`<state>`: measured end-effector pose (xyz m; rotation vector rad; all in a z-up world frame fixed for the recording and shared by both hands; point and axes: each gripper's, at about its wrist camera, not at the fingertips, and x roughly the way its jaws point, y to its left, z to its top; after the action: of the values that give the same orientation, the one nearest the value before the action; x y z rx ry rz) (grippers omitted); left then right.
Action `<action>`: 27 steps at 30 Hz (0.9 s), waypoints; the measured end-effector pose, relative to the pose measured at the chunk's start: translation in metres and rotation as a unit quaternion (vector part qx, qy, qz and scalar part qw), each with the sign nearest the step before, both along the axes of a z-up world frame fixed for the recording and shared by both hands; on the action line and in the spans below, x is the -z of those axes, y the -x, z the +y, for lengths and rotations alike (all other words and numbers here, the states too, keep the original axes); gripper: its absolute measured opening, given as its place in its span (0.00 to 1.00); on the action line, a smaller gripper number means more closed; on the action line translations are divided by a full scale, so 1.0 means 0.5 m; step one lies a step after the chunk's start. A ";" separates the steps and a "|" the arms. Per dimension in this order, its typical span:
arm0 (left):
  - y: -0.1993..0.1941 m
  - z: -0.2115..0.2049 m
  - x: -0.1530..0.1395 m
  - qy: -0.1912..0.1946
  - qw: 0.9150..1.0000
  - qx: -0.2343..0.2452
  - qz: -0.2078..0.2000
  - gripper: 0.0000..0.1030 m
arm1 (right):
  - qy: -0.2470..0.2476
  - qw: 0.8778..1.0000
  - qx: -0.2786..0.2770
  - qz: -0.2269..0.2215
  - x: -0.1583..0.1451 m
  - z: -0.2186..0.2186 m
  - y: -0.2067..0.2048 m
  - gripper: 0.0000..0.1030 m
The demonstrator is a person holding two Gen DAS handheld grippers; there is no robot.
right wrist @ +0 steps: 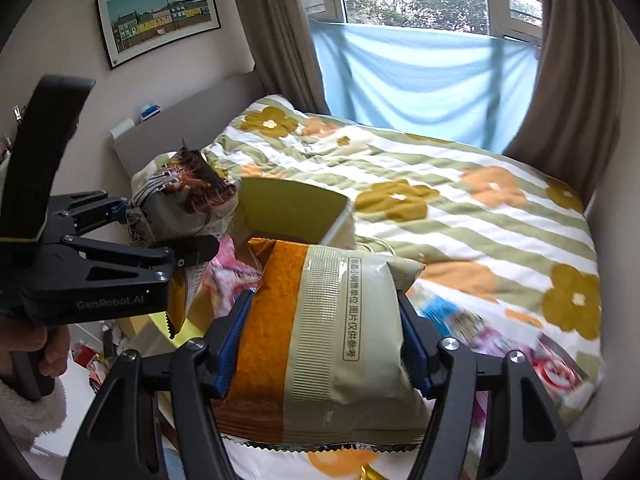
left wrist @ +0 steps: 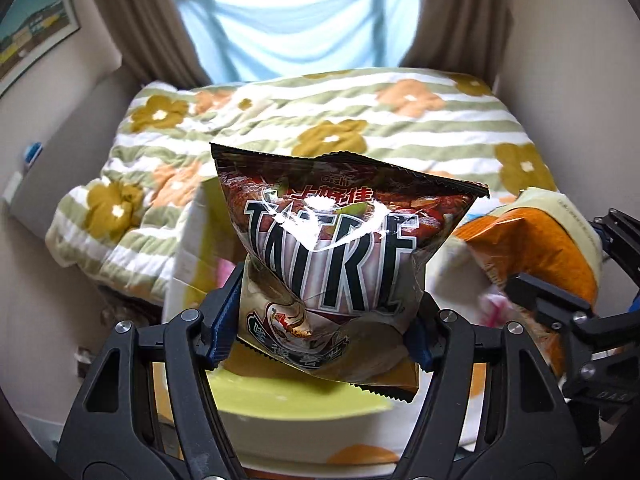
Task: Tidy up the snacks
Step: 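Carry both bags over the box and release them inside with both tools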
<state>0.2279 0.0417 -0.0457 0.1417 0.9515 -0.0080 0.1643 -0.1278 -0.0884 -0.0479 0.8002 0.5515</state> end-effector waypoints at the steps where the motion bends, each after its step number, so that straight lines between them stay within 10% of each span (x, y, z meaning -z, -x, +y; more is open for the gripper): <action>1: -0.017 0.023 0.007 0.002 1.000 -0.006 0.005 0.63 | 0.002 1.000 0.000 0.000 -0.002 0.017 -0.013 0.60; 16: -0.277 0.213 0.166 0.022 0.993 0.027 0.114 0.64 | 0.005 0.997 0.044 0.066 0.066 0.236 -0.221 0.60; 20: -0.302 0.220 0.207 0.028 0.991 0.041 0.123 0.98 | 0.018 0.994 0.070 0.079 0.085 0.248 -0.241 0.60; 27: -0.288 0.231 0.260 0.023 0.988 0.059 0.138 0.99 | 0.034 0.989 0.100 0.100 0.113 0.250 -0.260 0.60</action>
<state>0.3721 0.1570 -0.1759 0.1573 1.2177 -0.1631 0.2944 -0.0028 -0.1450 0.0251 1.0078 0.3416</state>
